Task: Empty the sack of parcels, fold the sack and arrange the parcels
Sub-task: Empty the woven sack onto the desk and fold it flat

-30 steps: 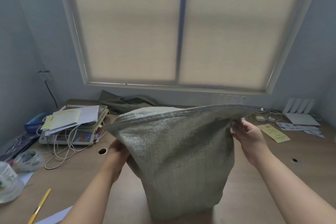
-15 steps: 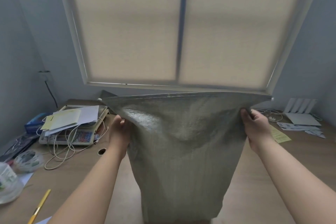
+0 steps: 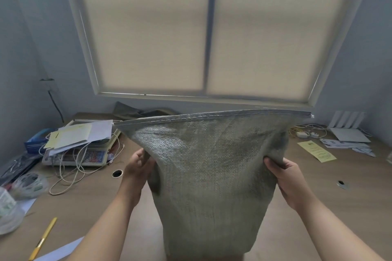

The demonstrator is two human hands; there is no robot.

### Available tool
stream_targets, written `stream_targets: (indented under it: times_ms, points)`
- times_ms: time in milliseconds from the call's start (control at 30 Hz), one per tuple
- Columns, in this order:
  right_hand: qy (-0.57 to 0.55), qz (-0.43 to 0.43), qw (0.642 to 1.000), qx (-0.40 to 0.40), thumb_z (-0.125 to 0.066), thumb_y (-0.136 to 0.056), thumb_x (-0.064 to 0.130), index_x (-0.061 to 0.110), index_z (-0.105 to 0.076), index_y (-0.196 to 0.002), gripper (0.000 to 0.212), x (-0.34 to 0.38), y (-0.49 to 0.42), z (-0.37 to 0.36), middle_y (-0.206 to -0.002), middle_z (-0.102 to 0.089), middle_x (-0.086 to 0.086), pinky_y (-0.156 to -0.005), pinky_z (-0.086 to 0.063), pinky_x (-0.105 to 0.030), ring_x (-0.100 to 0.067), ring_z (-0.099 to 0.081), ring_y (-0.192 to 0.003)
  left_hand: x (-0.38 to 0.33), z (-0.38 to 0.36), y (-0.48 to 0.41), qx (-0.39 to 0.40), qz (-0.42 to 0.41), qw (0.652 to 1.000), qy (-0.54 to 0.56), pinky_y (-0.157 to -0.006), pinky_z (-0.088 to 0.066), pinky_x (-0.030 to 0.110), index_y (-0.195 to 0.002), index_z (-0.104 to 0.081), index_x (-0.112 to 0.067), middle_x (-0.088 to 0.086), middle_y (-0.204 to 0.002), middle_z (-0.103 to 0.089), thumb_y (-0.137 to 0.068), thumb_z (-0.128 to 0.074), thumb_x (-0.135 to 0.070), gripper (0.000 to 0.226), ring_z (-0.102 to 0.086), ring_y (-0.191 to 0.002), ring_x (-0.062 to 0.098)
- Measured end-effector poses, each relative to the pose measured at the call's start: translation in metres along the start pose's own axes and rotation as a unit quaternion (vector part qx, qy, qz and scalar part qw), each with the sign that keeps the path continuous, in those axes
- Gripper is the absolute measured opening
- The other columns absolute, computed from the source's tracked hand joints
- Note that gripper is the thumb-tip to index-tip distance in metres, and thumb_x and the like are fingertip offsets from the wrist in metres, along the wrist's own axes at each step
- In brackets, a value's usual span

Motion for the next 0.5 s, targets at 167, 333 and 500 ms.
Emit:
stream_targets:
  times_ms: [167,333,500]
  points:
    - [0.04,0.015,0.999,-0.028,-0.075,-0.079,0.019,0.01,-0.076,-0.094,0.017,0.007,-0.003,0.0,-0.103,-0.077,-0.01,-0.075,-0.055,-0.028,-0.018,-0.071,-0.087,0.023,0.01,0.016,0.012,0.012,1.0,-0.019,-0.071,-0.052,0.018,-0.1,-0.07,-0.001,0.001,-0.089,-0.076,-0.093,-0.062,0.004,0.012,-0.065,-0.086,0.016]
    - [0.125,0.049,0.99,-0.048,-0.071,-0.089,0.006,0.012,-0.075,-0.094,0.01,0.044,-0.036,-0.005,-0.094,-0.075,-0.005,-0.083,-0.049,-0.036,-0.027,-0.067,-0.093,-0.014,0.001,-0.025,-0.072,-0.052,0.985,-0.148,-0.068,-0.041,0.034,-0.08,-0.063,0.0,0.008,-0.078,-0.064,-0.088,-0.067,0.002,0.009,-0.054,-0.076,0.021]
    - [0.104,0.122,0.983,-0.089,-0.071,-0.09,0.012,0.017,-0.076,-0.089,0.007,0.079,-0.06,-0.006,-0.078,-0.076,0.011,-0.08,-0.053,-0.037,-0.02,-0.066,-0.083,-0.065,-0.006,-0.038,-0.119,-0.13,0.984,-0.015,-0.06,-0.039,0.029,-0.077,-0.059,-0.014,0.004,-0.073,-0.059,-0.094,-0.061,0.002,0.024,-0.047,-0.064,0.014]
Point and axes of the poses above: each hand's wrist, its own y-axis away from the middle knuckle, its own z-axis out of the back of the hand, x = y × z, the point moved 2 cm from there along -y, towards the middle knuckle
